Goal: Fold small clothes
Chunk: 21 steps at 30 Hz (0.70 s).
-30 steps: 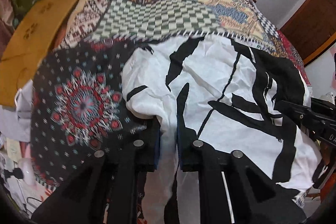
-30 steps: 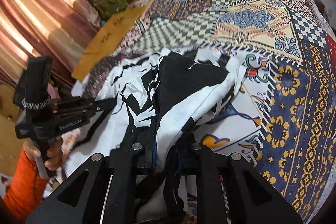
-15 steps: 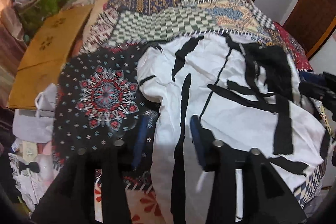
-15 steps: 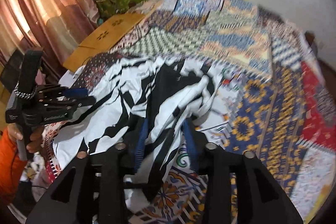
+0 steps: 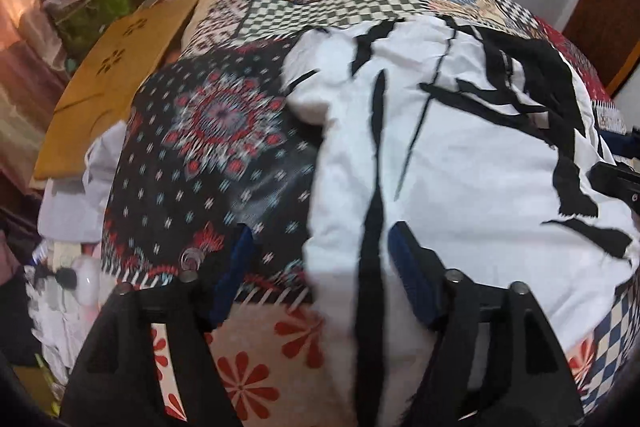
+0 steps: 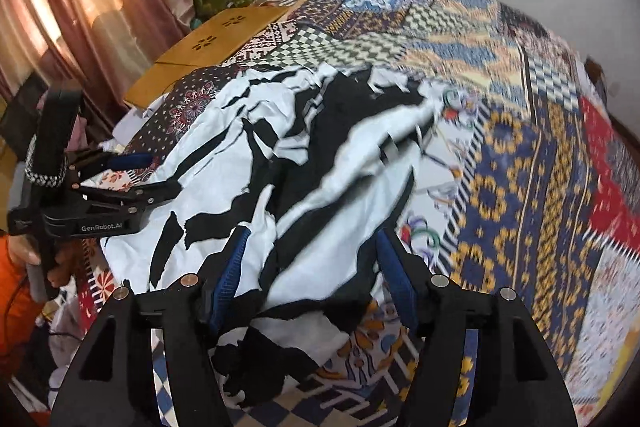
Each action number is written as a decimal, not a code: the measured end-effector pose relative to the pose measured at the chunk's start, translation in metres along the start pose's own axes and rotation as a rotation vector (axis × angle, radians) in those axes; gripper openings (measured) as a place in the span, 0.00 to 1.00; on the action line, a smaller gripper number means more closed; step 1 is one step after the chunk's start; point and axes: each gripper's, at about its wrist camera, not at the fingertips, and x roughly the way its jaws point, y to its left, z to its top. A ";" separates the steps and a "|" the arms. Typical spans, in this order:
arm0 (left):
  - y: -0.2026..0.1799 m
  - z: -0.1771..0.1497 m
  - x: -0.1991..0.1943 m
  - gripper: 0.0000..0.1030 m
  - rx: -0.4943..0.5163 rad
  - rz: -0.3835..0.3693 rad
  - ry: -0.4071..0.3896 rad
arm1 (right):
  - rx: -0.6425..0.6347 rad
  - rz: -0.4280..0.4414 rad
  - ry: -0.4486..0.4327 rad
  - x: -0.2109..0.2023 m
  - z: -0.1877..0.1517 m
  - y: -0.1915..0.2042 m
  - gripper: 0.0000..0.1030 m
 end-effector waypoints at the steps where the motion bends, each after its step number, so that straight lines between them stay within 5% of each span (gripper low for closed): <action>1: 0.004 -0.004 -0.001 0.72 -0.013 -0.004 -0.003 | 0.005 0.003 -0.001 -0.001 -0.002 -0.001 0.59; 12: 0.015 -0.008 -0.034 0.73 -0.029 0.049 -0.046 | -0.006 -0.036 -0.064 -0.028 -0.002 0.004 0.59; 21: -0.015 0.016 -0.156 0.73 -0.044 -0.007 -0.373 | -0.038 -0.031 -0.321 -0.111 0.017 0.031 0.59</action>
